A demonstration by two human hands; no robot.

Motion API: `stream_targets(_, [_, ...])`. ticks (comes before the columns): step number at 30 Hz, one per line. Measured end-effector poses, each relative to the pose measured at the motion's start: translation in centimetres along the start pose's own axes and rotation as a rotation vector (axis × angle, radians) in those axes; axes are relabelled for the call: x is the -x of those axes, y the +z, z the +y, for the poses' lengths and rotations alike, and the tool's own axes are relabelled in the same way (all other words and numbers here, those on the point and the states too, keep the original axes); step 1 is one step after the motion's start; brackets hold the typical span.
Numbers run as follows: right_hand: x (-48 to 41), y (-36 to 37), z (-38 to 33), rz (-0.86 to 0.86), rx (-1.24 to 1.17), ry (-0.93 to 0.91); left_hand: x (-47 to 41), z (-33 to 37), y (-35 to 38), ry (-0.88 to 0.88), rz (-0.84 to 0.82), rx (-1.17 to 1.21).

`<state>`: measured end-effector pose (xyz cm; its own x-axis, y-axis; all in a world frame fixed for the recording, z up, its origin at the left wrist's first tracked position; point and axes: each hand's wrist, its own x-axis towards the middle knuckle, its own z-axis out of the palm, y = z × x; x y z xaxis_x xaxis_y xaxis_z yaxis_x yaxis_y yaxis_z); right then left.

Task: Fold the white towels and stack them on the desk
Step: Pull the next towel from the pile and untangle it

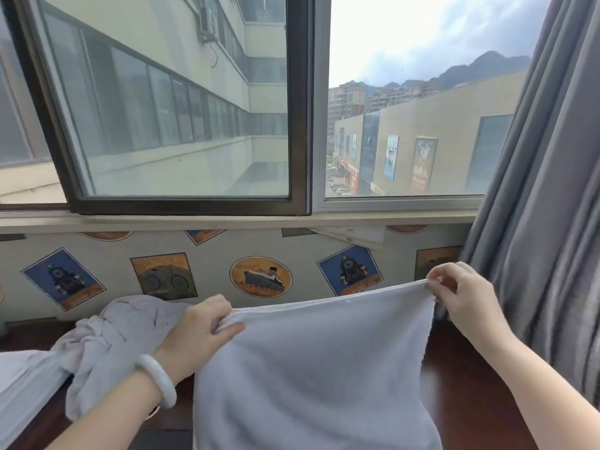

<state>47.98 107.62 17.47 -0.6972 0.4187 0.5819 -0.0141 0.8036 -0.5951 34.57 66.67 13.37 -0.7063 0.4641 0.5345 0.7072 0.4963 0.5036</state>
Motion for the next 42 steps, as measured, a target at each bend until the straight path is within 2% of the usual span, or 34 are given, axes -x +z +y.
stream_targets(3, [0.7,0.9,0.3,-0.042,0.052,-0.017,0.0,-0.6,-0.2,0.049,-0.030,-0.135])
stream_targets(6, [1.8,1.8,0.9,-0.096,0.134,0.039,0.7,-0.7,0.1,0.039,-0.050,-0.163])
stream_targets(12, [3.5,2.3,2.8,-0.082,0.032,0.154,2.7,1.8,1.5,-0.062,-0.074,0.102])
stream_targets(15, [3.8,2.4,3.4,-0.068,-0.025,0.212,3.5,2.1,2.2,-0.062,-0.220,0.171])
stream_targets(18, [4.0,2.4,3.1,-0.053,-0.036,0.250,3.7,1.4,2.6,0.015,-0.304,0.047])
stream_targets(20, [4.0,2.5,2.5,-0.049,-0.055,0.282,3.7,0.8,2.8,0.003,-0.307,-0.029])
stream_targets(24, [4.1,3.4,1.6,-0.043,-0.096,0.338,4.1,1.1,3.3,-0.089,-0.355,0.046])
stream_targets(30, [4.1,3.7,0.3,0.012,-0.263,0.400,5.7,1.2,4.6,0.068,-0.505,-0.151])
stream_targets(35, [3.9,3.7,-0.1,0.066,-0.292,0.391,5.7,1.9,4.8,0.007,-0.392,-0.229])
stream_targets(42, [3.7,3.1,-0.1,0.123,-0.310,0.383,7.9,2.4,6.5,0.099,-0.154,0.023])
